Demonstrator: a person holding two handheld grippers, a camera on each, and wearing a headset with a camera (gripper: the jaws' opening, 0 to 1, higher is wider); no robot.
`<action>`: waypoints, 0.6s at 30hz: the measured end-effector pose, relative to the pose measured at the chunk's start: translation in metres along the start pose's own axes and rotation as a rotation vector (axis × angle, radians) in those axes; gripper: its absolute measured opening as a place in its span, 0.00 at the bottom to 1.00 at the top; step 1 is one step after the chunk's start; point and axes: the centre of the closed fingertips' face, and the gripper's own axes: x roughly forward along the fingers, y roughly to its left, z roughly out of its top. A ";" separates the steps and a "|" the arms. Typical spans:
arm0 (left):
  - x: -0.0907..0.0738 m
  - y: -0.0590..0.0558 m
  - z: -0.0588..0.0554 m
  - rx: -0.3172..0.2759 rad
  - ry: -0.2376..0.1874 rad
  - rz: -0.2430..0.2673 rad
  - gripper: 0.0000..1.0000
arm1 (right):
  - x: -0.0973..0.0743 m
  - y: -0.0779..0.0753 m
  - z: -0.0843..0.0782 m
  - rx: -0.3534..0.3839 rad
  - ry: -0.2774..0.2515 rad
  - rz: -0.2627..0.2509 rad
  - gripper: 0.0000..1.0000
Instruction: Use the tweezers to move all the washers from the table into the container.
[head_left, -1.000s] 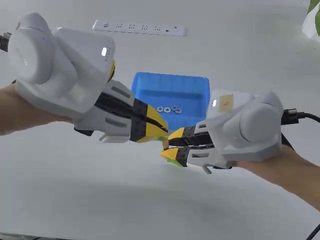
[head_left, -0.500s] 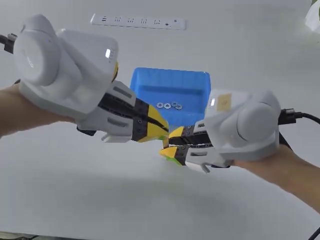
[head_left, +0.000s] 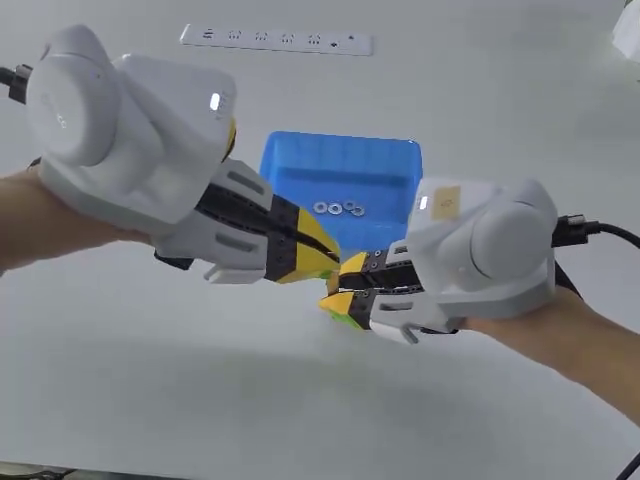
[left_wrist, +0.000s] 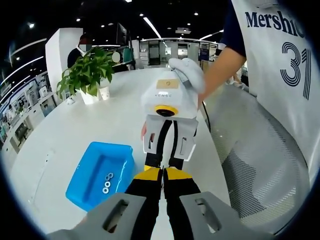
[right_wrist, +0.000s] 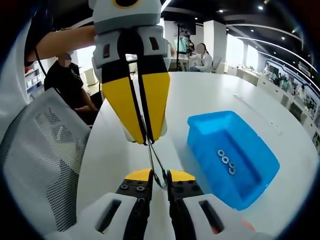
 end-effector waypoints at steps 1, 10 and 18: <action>0.000 0.000 0.000 0.000 0.000 -0.001 0.05 | 0.000 0.000 0.000 0.002 0.000 0.001 0.13; -0.001 -0.001 -0.001 -0.002 0.008 -0.001 0.05 | 0.000 0.003 0.000 0.003 0.014 0.023 0.11; -0.010 -0.002 0.007 0.002 0.001 0.011 0.05 | -0.006 0.005 0.011 -0.005 -0.007 0.017 0.11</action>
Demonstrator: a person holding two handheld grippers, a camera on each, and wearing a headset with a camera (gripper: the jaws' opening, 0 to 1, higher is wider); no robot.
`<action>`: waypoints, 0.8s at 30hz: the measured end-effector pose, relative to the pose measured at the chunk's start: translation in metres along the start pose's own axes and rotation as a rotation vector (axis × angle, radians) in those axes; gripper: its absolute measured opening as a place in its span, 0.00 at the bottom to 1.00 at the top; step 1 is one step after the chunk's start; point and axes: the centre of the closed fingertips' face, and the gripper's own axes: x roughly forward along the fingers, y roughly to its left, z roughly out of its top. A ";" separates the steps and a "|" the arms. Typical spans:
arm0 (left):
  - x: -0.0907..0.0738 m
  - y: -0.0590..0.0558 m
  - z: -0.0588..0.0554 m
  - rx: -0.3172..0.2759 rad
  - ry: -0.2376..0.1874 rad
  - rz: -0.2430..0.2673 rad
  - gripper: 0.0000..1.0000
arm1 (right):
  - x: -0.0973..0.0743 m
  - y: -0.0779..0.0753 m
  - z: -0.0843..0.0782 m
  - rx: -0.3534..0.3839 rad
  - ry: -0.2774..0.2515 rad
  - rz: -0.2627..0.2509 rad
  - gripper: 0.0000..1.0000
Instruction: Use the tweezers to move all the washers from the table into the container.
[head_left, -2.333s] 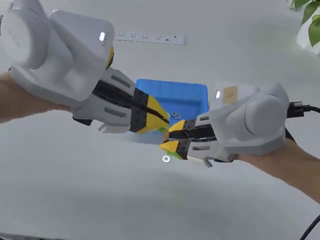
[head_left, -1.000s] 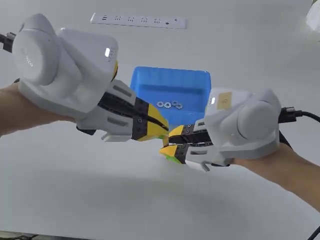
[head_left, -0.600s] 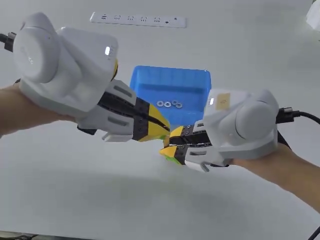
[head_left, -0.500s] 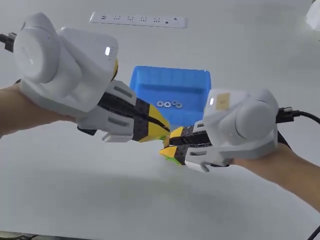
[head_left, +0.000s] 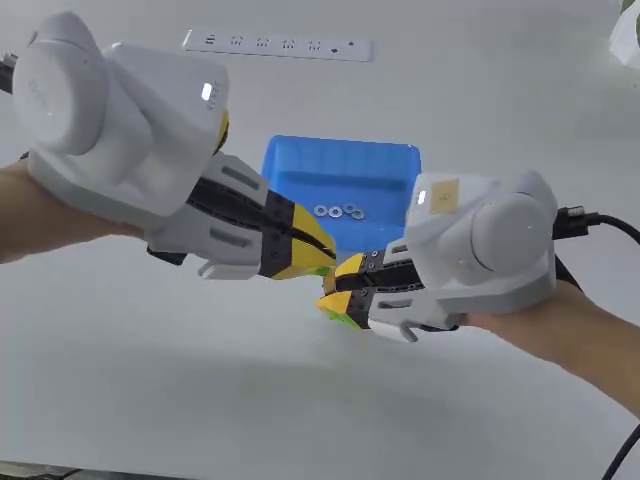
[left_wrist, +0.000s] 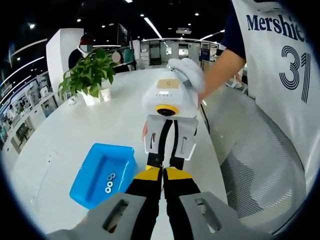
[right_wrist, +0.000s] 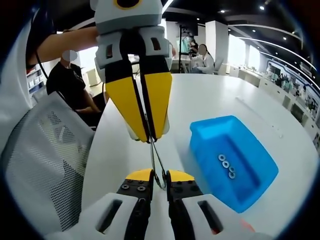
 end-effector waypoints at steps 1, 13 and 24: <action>-0.001 0.000 0.001 -0.001 0.001 -0.001 0.05 | 0.000 0.000 0.001 0.000 -0.002 0.000 0.11; -0.022 0.010 0.026 0.050 -0.032 0.035 0.05 | -0.018 -0.007 0.031 -0.007 -0.058 -0.028 0.11; -0.034 0.029 0.045 0.128 -0.023 0.056 0.05 | -0.029 -0.026 0.056 -0.063 -0.077 -0.067 0.11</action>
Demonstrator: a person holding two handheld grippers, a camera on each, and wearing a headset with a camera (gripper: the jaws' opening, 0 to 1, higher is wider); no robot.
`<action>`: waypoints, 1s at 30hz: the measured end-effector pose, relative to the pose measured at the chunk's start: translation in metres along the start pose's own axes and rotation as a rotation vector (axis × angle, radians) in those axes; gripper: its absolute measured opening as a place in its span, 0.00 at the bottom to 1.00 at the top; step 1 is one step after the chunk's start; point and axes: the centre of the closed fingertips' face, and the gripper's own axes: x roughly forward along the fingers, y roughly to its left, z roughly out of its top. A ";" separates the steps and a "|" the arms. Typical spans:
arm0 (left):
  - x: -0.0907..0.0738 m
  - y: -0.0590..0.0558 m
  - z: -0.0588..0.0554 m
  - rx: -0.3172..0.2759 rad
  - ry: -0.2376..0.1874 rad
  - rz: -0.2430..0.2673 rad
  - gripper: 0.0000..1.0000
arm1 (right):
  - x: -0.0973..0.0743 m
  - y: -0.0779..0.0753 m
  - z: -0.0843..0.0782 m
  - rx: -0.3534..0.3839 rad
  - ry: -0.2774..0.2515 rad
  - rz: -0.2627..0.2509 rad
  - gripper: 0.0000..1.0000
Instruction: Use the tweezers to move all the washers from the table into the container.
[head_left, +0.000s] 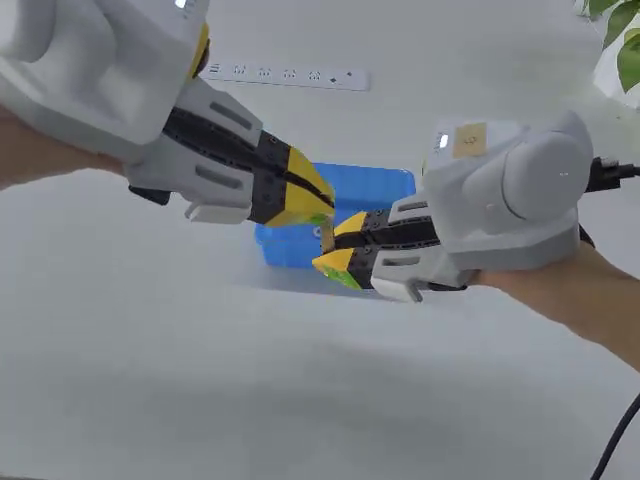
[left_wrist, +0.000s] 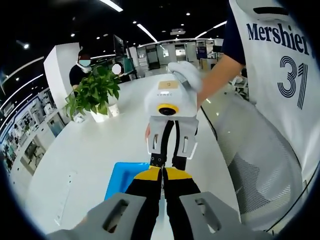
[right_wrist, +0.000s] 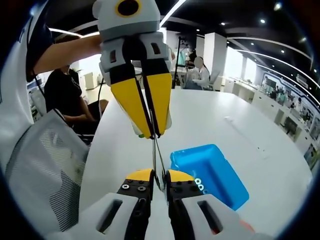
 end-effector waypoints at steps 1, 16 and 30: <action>-0.001 0.002 0.001 0.008 0.000 0.001 0.05 | -0.001 -0.002 0.002 -0.002 -0.002 -0.004 0.11; 0.004 0.043 0.005 0.079 0.017 0.016 0.05 | 0.003 -0.048 0.012 -0.017 -0.036 -0.079 0.11; 0.019 0.061 -0.019 0.075 0.036 0.018 0.05 | 0.023 -0.071 -0.009 0.000 -0.002 -0.088 0.11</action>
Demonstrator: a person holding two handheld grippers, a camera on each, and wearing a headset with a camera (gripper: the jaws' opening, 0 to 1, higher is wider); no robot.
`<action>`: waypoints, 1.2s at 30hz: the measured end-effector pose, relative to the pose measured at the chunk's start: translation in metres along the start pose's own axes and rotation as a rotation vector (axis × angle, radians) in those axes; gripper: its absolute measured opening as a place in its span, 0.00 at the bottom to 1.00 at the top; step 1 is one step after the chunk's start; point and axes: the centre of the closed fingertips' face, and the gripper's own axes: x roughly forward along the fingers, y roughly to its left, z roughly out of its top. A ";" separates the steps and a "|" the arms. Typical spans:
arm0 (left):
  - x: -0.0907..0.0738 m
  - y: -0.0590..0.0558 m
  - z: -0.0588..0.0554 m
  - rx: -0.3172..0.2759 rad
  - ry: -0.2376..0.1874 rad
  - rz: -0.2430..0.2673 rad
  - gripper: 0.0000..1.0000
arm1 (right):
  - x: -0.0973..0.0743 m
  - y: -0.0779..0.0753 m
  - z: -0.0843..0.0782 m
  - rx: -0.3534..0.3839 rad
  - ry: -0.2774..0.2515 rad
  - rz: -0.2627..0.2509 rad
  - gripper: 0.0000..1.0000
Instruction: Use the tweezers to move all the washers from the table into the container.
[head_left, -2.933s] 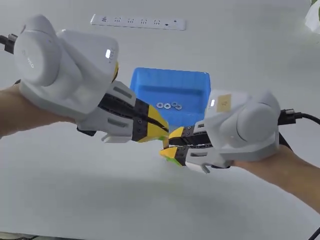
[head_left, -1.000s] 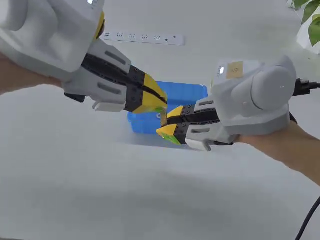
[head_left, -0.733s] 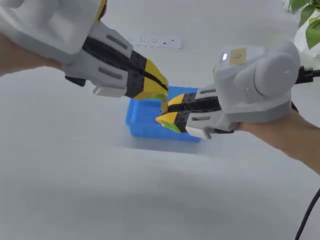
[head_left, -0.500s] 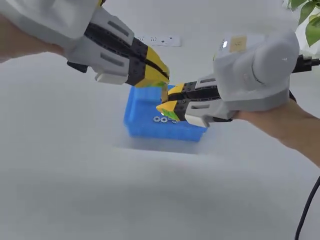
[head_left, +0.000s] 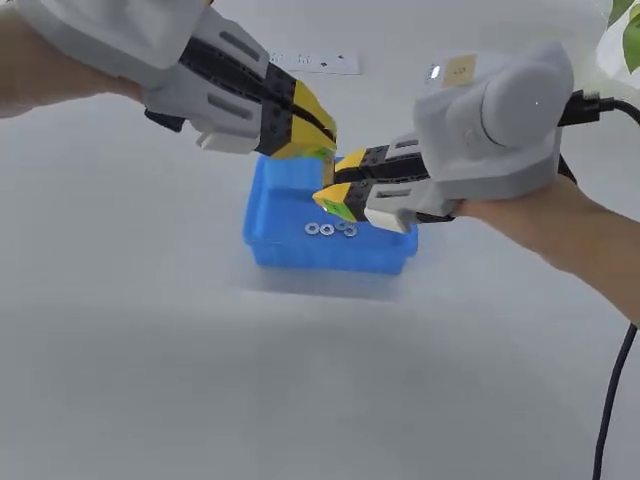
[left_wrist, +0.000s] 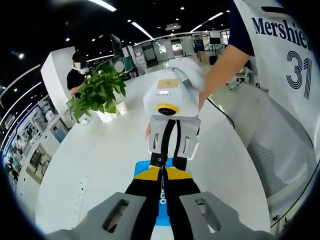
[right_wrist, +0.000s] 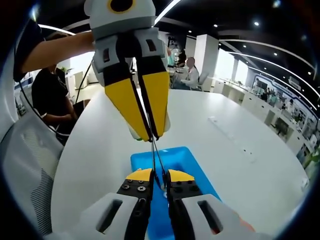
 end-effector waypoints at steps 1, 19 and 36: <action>0.002 0.001 -0.003 -0.008 -0.004 0.001 0.05 | 0.001 -0.001 -0.001 0.001 0.001 0.001 0.11; 0.022 0.009 -0.034 -0.067 0.002 -0.002 0.05 | 0.022 -0.010 -0.034 0.046 0.061 0.016 0.11; 0.027 0.012 -0.040 -0.073 0.012 -0.007 0.05 | 0.026 -0.013 -0.039 0.061 0.072 0.008 0.12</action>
